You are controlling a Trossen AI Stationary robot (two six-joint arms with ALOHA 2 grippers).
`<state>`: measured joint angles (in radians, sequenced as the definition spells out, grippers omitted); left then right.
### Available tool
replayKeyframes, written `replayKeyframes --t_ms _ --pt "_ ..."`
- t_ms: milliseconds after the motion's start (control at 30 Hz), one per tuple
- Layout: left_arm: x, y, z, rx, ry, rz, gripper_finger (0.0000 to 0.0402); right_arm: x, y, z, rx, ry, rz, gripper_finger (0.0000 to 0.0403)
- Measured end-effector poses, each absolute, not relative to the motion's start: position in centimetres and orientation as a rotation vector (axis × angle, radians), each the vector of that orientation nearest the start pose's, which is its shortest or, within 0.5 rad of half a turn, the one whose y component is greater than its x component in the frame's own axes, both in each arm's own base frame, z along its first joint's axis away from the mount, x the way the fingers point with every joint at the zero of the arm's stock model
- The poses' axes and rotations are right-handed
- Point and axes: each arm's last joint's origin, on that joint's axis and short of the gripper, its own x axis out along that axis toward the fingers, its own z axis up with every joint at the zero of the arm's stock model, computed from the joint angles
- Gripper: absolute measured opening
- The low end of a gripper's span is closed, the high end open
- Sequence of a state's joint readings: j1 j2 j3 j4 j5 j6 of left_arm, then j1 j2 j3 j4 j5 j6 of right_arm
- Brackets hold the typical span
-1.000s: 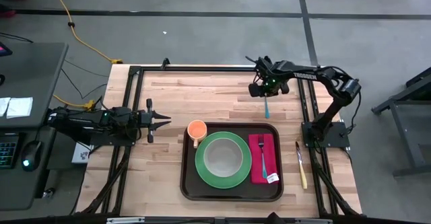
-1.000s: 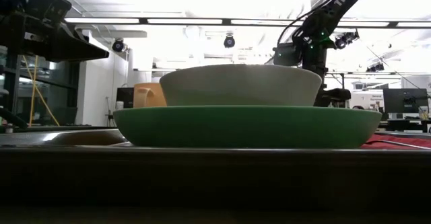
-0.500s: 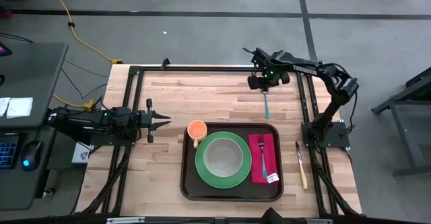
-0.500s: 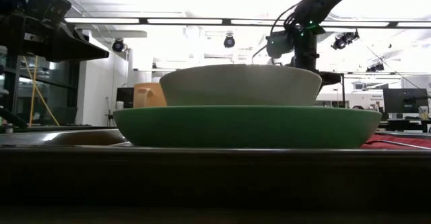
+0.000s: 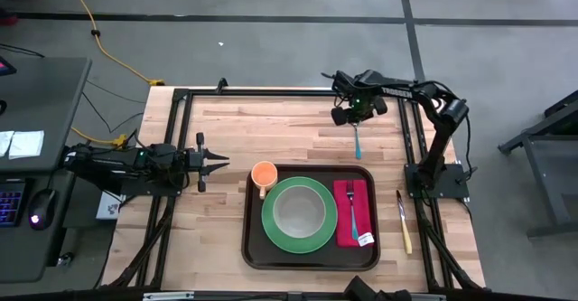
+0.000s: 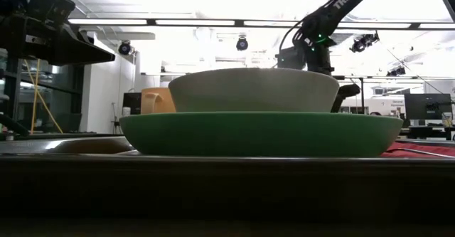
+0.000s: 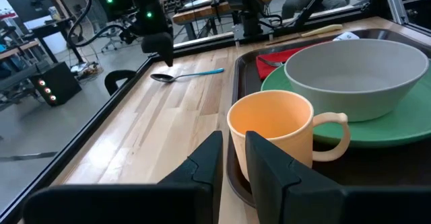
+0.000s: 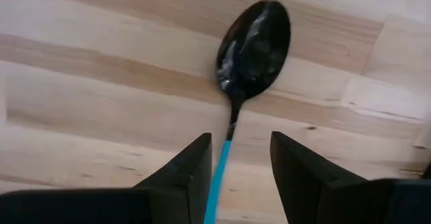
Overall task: Set up tray
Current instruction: Put the blue spoon on top of the red table napkin
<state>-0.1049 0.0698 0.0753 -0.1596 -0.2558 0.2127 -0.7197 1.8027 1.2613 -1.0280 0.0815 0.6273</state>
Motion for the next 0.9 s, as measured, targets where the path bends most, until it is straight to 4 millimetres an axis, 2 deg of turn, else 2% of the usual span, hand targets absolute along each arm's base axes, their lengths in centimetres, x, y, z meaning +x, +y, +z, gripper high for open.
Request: replayKeyframes --t_ms 433,733,900 --pt "9.6 -0.3 16.9 0.239 0.167 0.134 0.0097 24.0 -21.6 18.8 0.931 1.310 -1.149 0.0130" --pt "9.6 -0.3 16.9 0.240 0.167 0.134 0.0097 24.3 -21.8 16.9 0.929 1.389 -1.134 0.0129" --pt "9.6 -0.3 16.9 0.239 0.167 0.134 0.0097 24.3 -21.8 16.8 0.907 1.400 -1.150 0.0130"
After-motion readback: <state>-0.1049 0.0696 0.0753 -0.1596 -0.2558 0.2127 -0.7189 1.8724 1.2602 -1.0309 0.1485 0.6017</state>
